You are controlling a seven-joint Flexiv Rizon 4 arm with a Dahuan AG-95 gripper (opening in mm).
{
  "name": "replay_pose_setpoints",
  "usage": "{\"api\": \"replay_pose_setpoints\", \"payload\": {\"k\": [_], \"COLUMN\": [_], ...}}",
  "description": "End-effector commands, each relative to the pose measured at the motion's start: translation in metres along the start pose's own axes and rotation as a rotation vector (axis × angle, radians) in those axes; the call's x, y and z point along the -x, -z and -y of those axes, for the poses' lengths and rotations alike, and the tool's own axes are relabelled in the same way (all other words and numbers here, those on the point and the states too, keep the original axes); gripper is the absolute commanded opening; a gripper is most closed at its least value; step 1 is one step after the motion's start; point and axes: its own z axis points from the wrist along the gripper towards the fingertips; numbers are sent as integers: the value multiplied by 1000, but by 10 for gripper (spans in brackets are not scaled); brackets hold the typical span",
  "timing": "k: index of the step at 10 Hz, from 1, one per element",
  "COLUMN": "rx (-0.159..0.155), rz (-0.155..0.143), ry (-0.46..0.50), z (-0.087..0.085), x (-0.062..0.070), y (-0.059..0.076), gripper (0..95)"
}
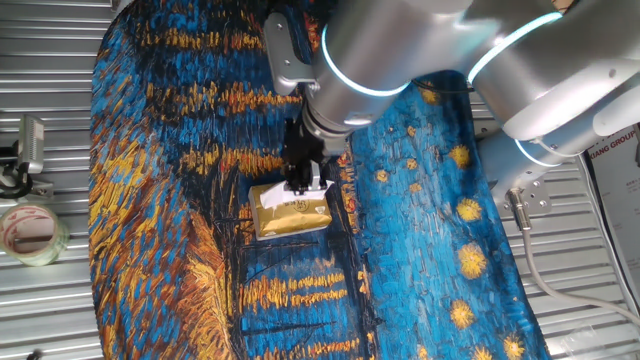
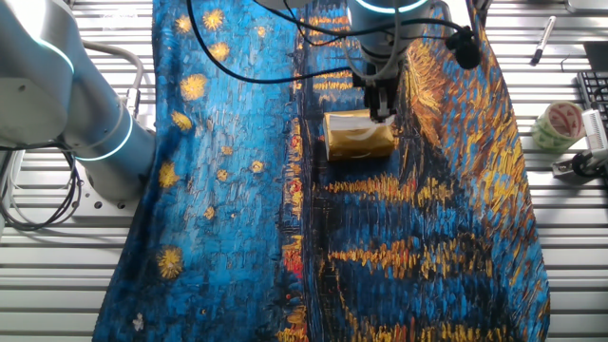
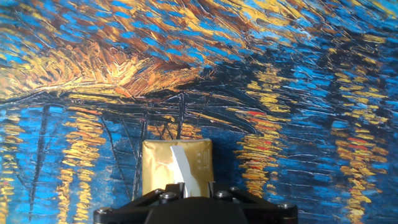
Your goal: Pull out a napkin
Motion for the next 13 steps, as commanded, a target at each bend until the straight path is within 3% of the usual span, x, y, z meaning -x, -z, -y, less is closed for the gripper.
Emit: {"api": "replay_pose_setpoints", "payload": {"k": [1, 10, 11, 13], "rx": [5, 5, 3, 2], "rz": [-4, 2, 4, 5], "ry": [9, 3, 0, -5], "z": [0, 1, 2, 2], "x": [0, -3, -4, -5], "y": [0, -11, -14, -18], "gripper": [190, 190, 0, 0]}}
